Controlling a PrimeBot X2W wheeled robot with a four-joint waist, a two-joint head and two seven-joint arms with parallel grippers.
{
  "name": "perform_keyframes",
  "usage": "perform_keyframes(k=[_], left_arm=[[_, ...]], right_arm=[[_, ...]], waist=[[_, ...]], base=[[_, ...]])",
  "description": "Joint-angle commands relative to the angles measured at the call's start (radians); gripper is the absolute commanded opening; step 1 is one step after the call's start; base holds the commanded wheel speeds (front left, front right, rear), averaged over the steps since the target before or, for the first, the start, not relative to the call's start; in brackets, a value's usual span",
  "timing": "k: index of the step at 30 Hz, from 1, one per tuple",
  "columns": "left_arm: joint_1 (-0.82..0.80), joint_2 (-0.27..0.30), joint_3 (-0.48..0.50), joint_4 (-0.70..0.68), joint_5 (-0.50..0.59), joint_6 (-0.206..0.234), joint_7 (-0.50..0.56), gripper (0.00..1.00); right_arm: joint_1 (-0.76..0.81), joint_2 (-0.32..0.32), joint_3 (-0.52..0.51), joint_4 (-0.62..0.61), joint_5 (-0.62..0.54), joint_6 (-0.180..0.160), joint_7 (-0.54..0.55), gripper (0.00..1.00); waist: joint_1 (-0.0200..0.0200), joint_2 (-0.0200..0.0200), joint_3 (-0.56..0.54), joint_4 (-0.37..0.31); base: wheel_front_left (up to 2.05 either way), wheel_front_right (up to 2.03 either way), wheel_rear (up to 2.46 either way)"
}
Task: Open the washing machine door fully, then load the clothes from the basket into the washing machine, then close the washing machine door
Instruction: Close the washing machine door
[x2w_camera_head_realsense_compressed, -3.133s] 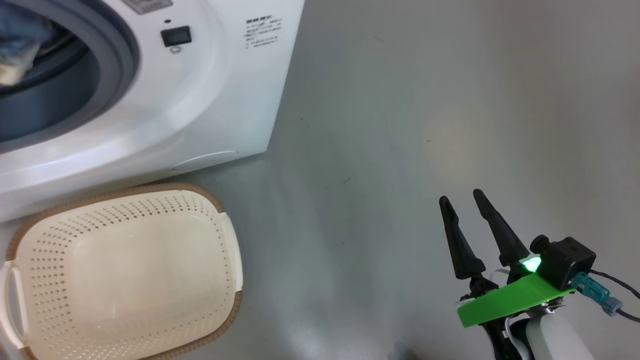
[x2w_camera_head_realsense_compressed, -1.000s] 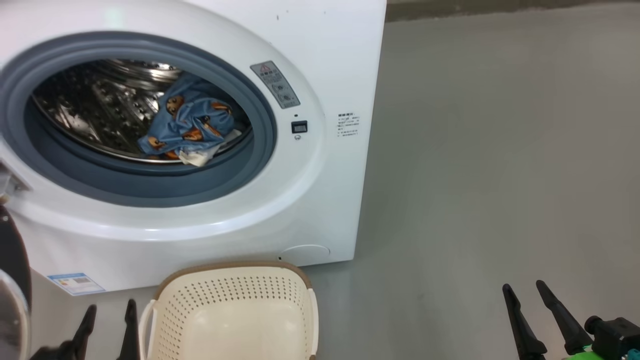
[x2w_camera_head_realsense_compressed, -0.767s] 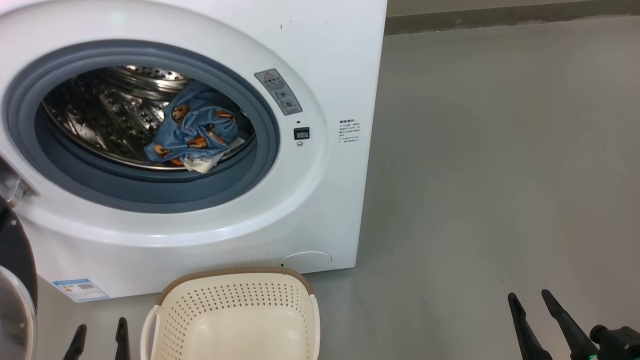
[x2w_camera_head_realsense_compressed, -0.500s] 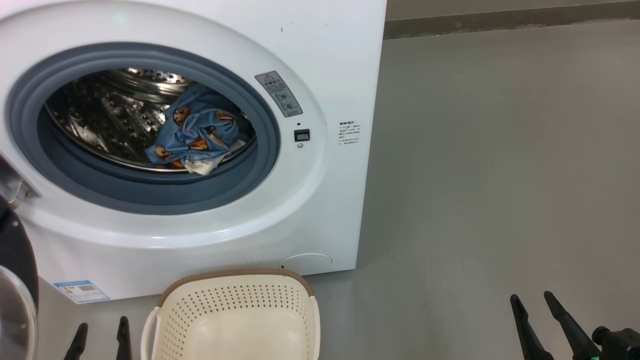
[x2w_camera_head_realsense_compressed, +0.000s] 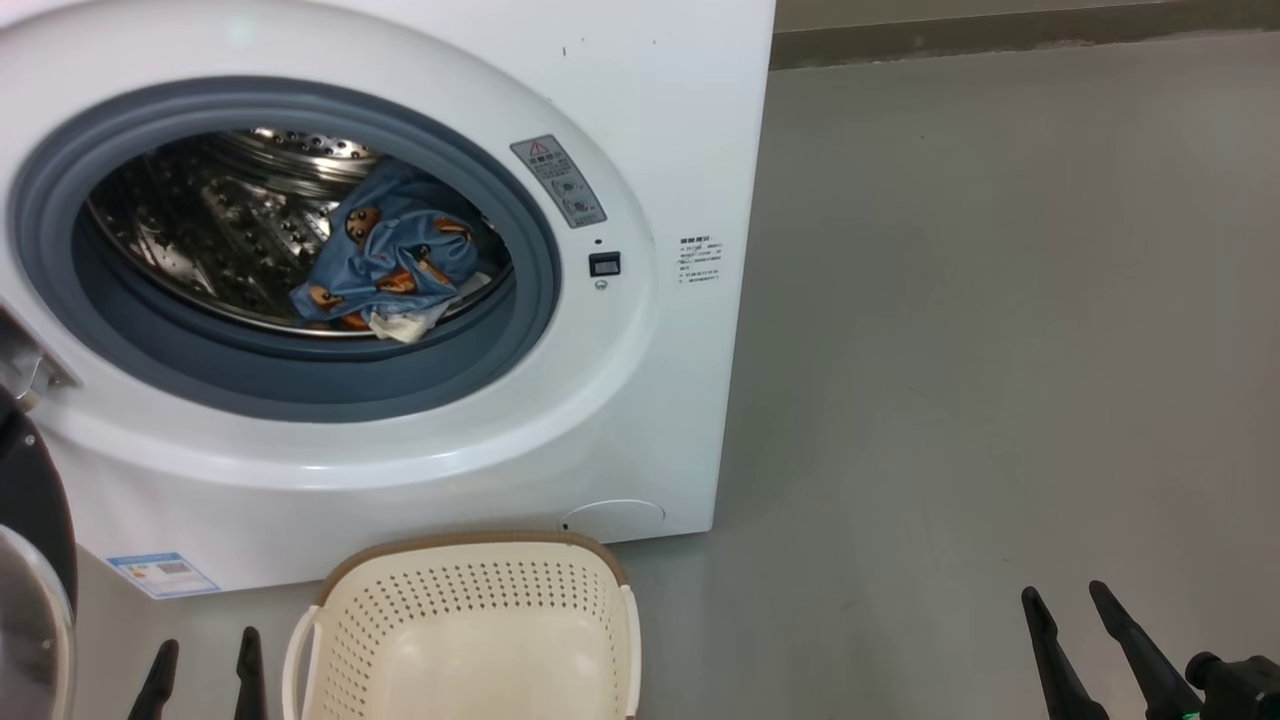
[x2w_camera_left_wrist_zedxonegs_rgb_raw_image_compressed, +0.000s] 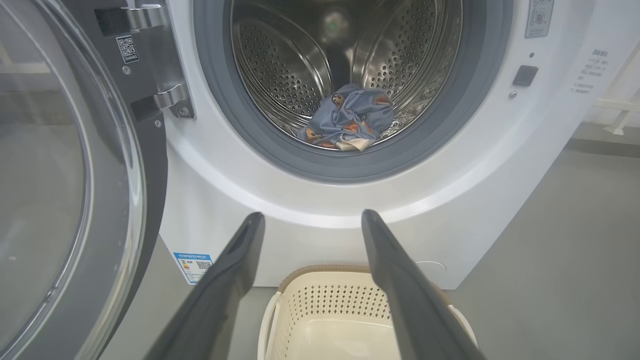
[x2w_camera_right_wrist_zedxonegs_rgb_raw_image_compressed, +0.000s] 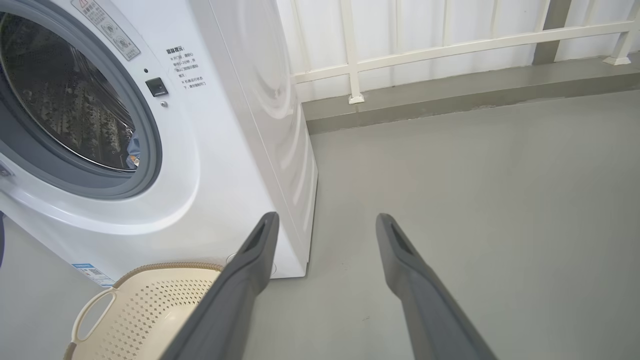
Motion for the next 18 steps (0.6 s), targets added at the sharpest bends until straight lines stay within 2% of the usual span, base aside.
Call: perform_keyframes(k=[1,12,18], left_arm=[[-0.022,0.012,0.032,-0.027,0.015,-0.002,-0.006,1.0],[-0.025,0.014,0.023,-0.043,0.004,-0.002,-0.006,1.0],[-0.022,0.016,0.014,-0.053,-0.005,-0.002,-0.006,1.0]], right_arm=[[-0.003,-0.019,0.015,-0.028,0.0,0.003,-0.005,1.0],[-0.008,-0.017,0.014,-0.03,0.001,0.003,-0.005,1.0],[-0.008,-0.017,0.012,-0.027,0.001,0.003,-0.005,1.0]], waist=[[-0.0001,-0.0001,0.001,0.002],[-0.0001,-0.0001,0.007,0.012],[-0.0001,-0.0001,0.004,0.017]], base=[[-0.75,0.75,0.0],[-1.17,1.17,0.0],[-0.44,0.44,0.0]])
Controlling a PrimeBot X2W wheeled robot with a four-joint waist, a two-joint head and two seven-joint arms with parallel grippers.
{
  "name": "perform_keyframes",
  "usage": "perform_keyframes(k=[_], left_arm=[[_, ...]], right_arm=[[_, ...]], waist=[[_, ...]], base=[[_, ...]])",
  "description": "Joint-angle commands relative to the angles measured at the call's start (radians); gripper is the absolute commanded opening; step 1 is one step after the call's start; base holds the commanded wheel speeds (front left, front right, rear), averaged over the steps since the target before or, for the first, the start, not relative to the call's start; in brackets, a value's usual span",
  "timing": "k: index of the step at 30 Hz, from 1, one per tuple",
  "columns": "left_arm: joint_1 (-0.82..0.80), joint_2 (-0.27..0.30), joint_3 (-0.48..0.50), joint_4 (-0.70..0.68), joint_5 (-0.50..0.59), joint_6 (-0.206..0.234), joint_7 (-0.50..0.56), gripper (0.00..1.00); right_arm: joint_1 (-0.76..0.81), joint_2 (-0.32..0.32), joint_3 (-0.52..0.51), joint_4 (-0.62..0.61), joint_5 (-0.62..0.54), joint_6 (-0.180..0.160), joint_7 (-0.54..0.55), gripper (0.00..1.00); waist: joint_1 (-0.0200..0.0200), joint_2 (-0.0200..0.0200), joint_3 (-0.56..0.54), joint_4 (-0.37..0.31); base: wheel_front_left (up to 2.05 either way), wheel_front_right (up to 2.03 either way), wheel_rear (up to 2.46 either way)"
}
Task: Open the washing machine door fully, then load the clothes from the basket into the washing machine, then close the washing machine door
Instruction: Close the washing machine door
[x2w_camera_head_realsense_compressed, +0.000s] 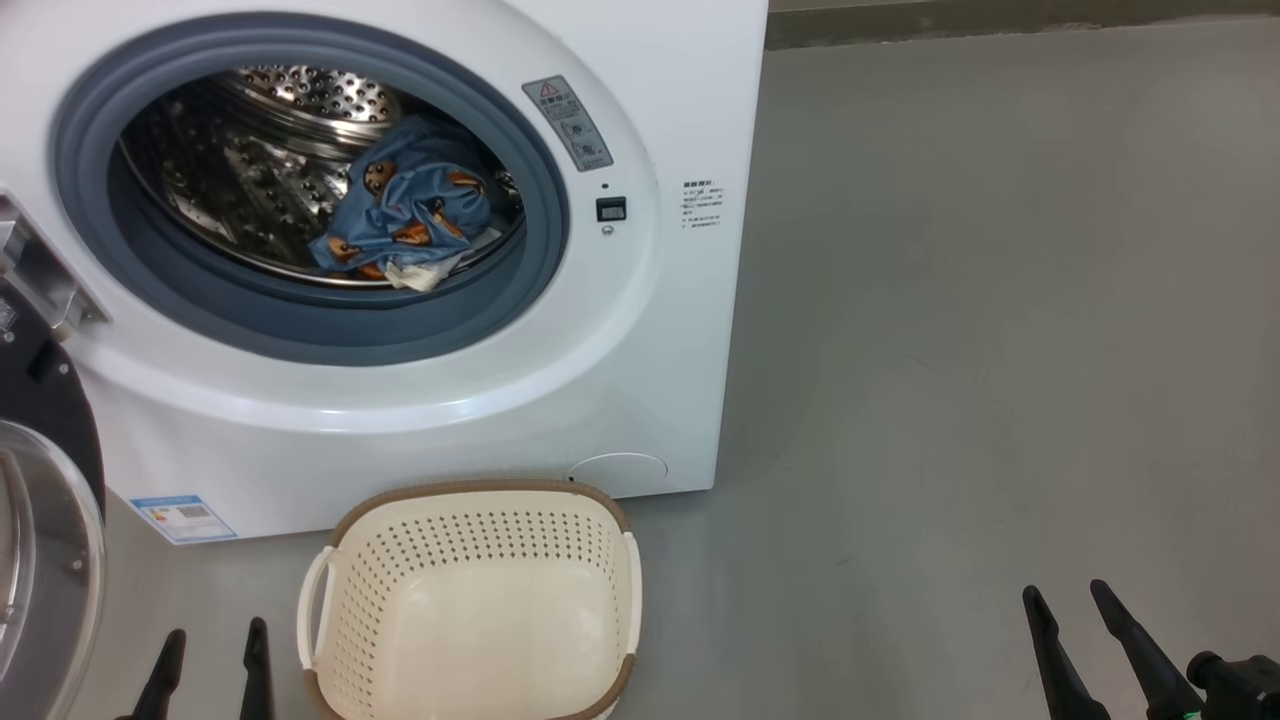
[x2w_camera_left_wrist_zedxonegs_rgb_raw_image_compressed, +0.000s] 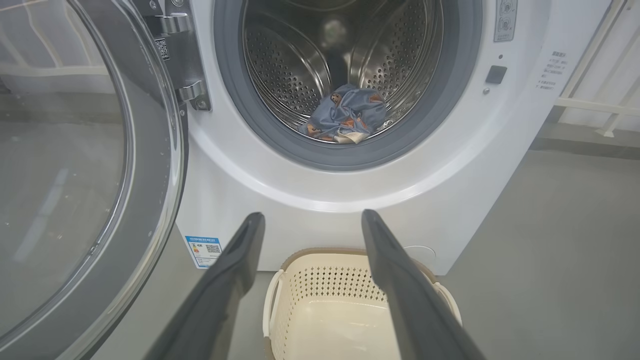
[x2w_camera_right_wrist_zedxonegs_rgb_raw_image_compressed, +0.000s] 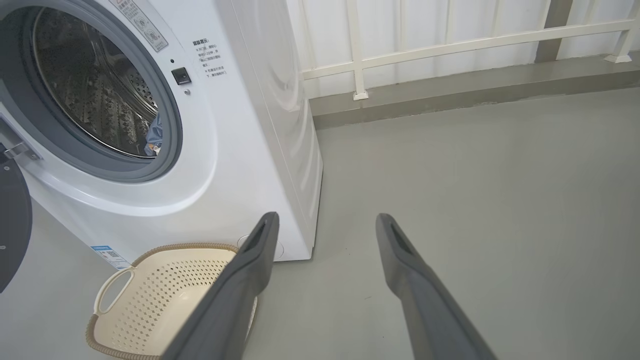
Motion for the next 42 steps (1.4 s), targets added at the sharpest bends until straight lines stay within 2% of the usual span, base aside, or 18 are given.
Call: perform_keyframes(k=[1,7,16,30,42], left_arm=[[-0.022,0.018,0.026,-0.031,-0.003,-0.002,-0.006,1.0],[-0.021,0.016,0.016,-0.03,-0.004,-0.002,-0.006,1.0],[-0.02,0.005,0.036,-0.017,-0.022,-0.002,-0.006,1.0],[0.01,-0.004,0.058,0.011,-0.078,0.0,-0.006,1.0],[0.035,-0.005,0.042,0.013,-0.123,0.026,-0.006,1.0]], right_arm=[[-0.008,-0.018,0.015,-0.024,0.001,0.003,-0.005,1.0],[-0.009,-0.019,0.021,-0.022,0.0,0.003,-0.005,1.0],[-0.024,-0.026,0.064,-0.015,-0.001,0.003,-0.005,1.0],[-0.133,-0.062,0.213,0.029,0.008,0.003,-0.005,1.0],[-0.164,-0.076,0.275,0.052,0.023,0.003,-0.005,1.0]], waist=[[0.0,0.0,-0.002,0.002],[0.0,0.0,-0.007,0.014],[0.0,0.0,-0.01,0.075],[0.0,0.0,-0.02,0.266],[0.0,0.0,-0.035,0.429]], base=[[0.0,0.0,0.0],[0.0,0.0,0.0],[0.0,0.0,0.0],[0.0,0.0,0.0],[0.0,0.0,0.0]])
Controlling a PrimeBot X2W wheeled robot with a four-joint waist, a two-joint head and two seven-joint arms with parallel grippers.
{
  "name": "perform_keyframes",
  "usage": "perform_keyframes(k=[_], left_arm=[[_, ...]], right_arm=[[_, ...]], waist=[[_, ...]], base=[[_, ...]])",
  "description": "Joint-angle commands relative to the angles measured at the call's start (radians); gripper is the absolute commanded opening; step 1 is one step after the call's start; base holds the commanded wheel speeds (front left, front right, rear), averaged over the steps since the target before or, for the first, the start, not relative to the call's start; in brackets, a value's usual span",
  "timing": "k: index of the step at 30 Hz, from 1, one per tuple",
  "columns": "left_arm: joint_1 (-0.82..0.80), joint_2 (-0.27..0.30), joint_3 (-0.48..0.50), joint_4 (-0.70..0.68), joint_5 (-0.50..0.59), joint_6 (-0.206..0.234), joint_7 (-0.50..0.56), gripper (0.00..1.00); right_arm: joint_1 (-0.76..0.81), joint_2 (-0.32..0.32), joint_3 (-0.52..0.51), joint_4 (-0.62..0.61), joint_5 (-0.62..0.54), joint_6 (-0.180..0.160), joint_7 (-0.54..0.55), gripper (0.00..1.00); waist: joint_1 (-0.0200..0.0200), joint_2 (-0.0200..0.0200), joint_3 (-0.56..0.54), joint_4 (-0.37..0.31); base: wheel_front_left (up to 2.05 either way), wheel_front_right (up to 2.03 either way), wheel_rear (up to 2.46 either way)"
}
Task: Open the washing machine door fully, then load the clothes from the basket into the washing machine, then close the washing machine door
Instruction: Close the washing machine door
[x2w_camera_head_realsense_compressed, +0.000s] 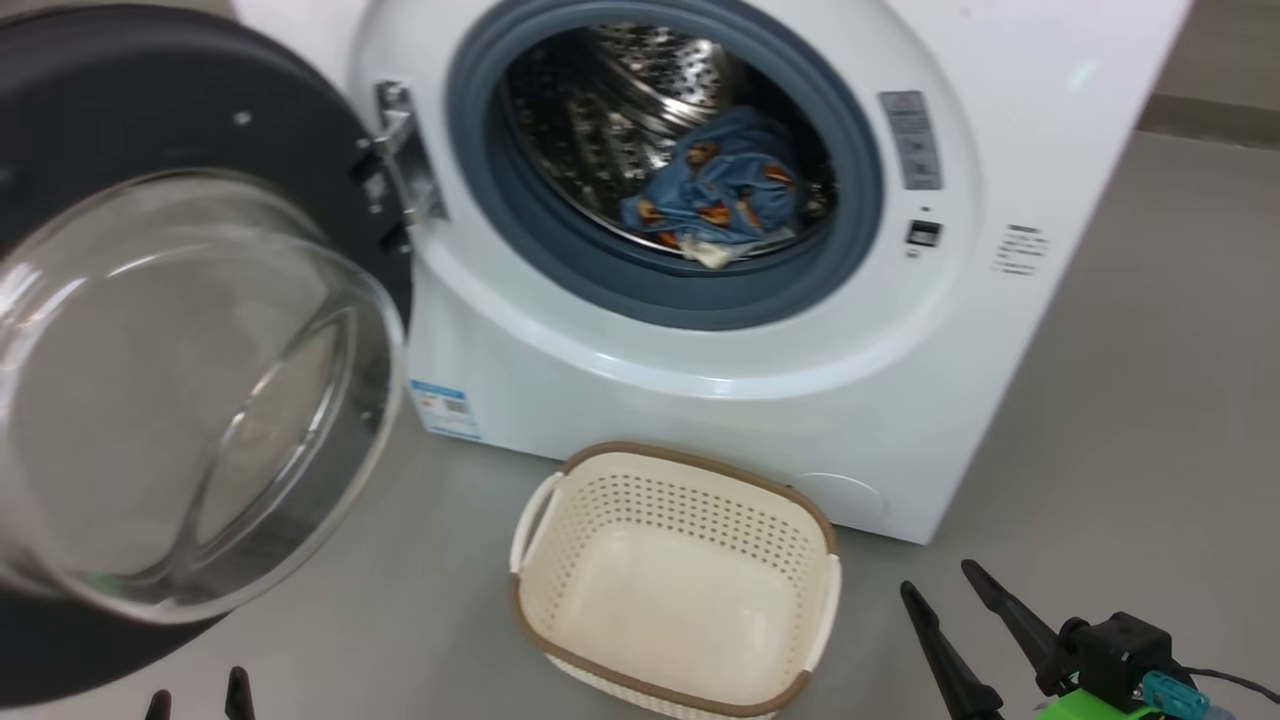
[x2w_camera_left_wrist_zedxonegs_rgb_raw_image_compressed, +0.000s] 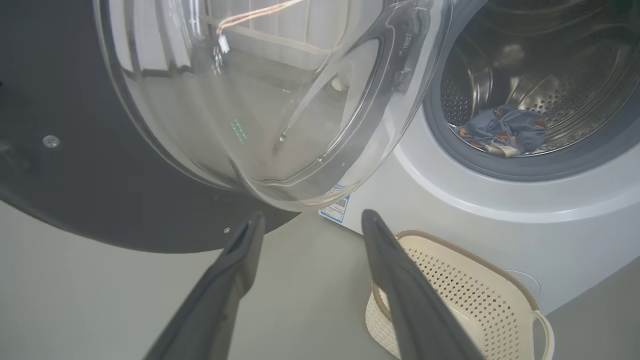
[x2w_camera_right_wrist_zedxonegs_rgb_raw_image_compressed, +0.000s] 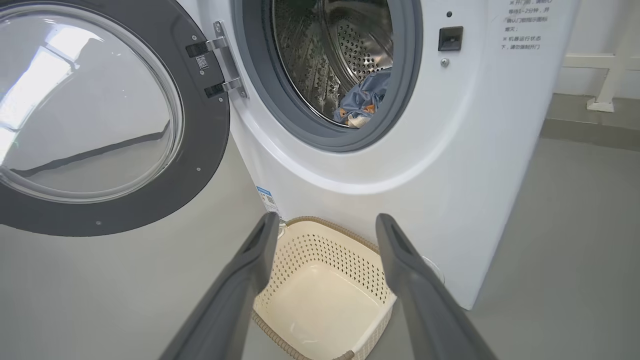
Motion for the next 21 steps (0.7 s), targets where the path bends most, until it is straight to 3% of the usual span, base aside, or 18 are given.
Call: perform_keyframes(k=[1,11,21], left_arm=[[-0.014,0.01,0.028,-0.021,-0.006,0.007,-0.006,1.0],[-0.01,0.01,0.006,-0.02,-0.025,0.02,-0.006,1.0],[-0.013,0.01,0.019,-0.033,-0.047,0.024,-0.006,0.98]], right_arm=[[-0.039,-0.018,0.023,-0.018,0.005,0.003,-0.005,1.0],[-0.065,-0.023,0.051,-0.009,0.01,0.003,-0.005,1.0],[-0.073,-0.019,0.062,-0.003,0.015,0.003,-0.005,1.0]], waist=[[-0.0001,0.0,-0.009,0.063],[-0.0001,0.0,-0.008,0.157],[-0.0001,0.0,-0.012,0.171]], base=[[0.0,0.0,0.0],[0.0,0.0,0.0],[0.0,0.0,0.0]])
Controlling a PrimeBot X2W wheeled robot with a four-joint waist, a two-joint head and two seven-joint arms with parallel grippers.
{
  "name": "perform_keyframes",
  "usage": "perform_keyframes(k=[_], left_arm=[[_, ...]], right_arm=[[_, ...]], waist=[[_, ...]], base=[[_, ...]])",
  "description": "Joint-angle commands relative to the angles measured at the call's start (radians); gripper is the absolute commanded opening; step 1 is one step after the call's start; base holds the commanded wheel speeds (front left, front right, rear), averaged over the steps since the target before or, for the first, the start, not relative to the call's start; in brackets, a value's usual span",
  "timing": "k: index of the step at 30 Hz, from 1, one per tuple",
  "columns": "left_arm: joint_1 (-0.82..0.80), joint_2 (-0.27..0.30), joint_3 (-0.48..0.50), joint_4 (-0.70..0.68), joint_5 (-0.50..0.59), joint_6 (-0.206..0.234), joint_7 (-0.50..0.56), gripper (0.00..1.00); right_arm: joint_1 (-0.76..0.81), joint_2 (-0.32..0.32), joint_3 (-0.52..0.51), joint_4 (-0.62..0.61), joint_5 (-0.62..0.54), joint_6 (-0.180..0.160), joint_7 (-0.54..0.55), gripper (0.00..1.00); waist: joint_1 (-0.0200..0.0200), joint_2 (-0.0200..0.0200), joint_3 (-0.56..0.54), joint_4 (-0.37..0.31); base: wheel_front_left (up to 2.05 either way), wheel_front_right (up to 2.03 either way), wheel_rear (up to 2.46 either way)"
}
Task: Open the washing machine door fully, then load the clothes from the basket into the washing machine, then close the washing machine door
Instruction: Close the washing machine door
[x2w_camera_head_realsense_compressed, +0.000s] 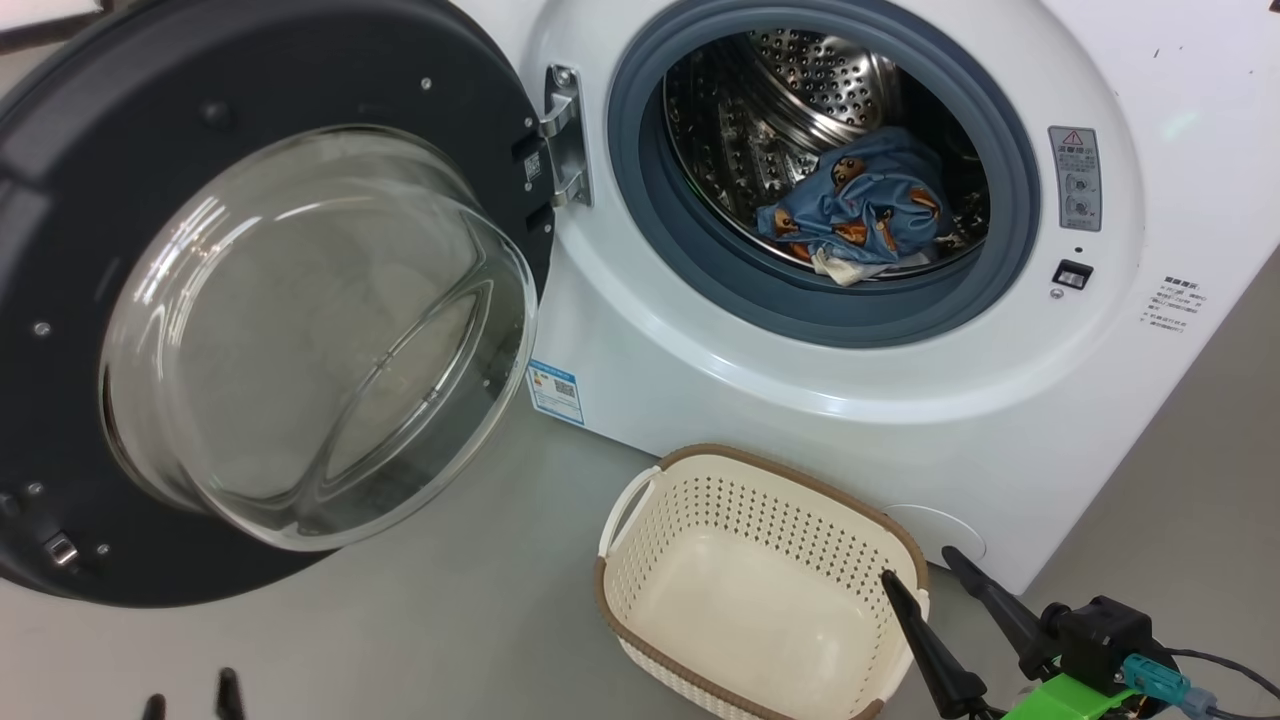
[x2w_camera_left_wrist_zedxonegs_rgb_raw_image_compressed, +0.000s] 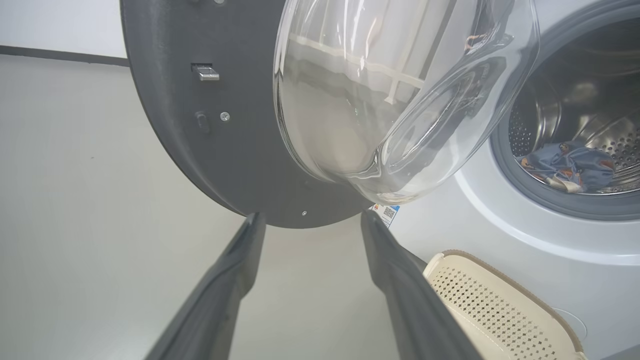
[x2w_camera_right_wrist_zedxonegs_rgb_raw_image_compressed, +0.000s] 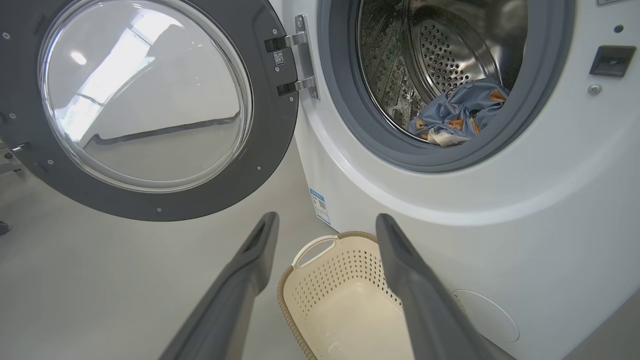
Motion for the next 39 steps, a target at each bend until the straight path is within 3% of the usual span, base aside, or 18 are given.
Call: perform_keyframes(k=[1,2,3,4,9,12,19,27,34,39], left_arm=[[-0.023,0.01,0.042,-0.033,-0.022,0.004,-0.006,0.65],[-0.028,0.01,0.049,-0.041,-0.036,0.002,-0.006,0.4],[-0.035,0.01,0.059,-0.054,-0.048,-0.002,-0.006,0.06],[-0.044,0.01,0.074,-0.073,-0.059,-0.006,-0.006,0.0],[-0.103,0.012,0.184,-0.21,-0.072,-0.028,-0.006,0.0],[-0.155,0.044,0.251,-0.29,-0.075,-0.035,-0.006,0.0],[-0.333,0.22,0.338,-0.302,-0.229,-0.039,-0.006,0.0],[-0.503,0.441,0.33,-0.114,-0.432,-0.039,0.009,0.0],[-0.664,0.583,0.275,0.192,-0.721,-0.039,0.293,0.0],[-0.727,0.648,0.229,0.316,-0.797,-0.039,0.442,0.0]], right_arm=[[-0.03,-0.011,0.019,-0.02,0.009,0.003,-0.005,1.0],[-0.027,-0.01,0.016,-0.021,0.009,0.003,-0.005,1.0],[-0.022,-0.009,0.011,-0.022,0.009,0.003,-0.005,1.0],[-0.017,-0.007,0.007,-0.023,0.009,0.003,-0.005,1.0],[0.013,0.005,-0.02,-0.03,0.001,0.003,-0.005,1.0],[0.03,0.009,-0.039,-0.034,-0.002,0.003,-0.005,1.0],[0.053,0.017,-0.066,-0.041,-0.005,0.003,-0.005,1.0],[0.054,0.022,-0.073,-0.047,-0.011,0.003,-0.005,1.0],[0.061,0.022,-0.082,-0.05,-0.014,0.003,-0.005,1.0],[0.064,0.02,-0.081,-0.051,-0.016,0.003,-0.005,1.0]], waist=[[0.0,0.0,-0.002,-0.001],[0.0,0.0,-0.003,-0.002],[0.0,0.0,-0.005,-0.003],[0.0,0.0,-0.006,-0.004],[0.0,0.0,-0.006,-0.013],[0.0,0.0,-0.003,-0.021],[0.0,0.0,0.006,-0.037],[0.0,0.0,0.024,-0.056],[0.0,0.0,0.039,-0.064],[0.0,0.0,0.049,-0.068]], base=[[0.0,0.0,0.0],[0.0,0.0,0.0],[0.0,0.0,0.0],[0.0,0.0,0.0],[0.0,0.0,0.0],[0.0,0.0,0.0],[0.0,0.0,0.0],[0.0,0.0,0.0],[0.0,0.0,0.0],[0.0,0.0,0.0]])
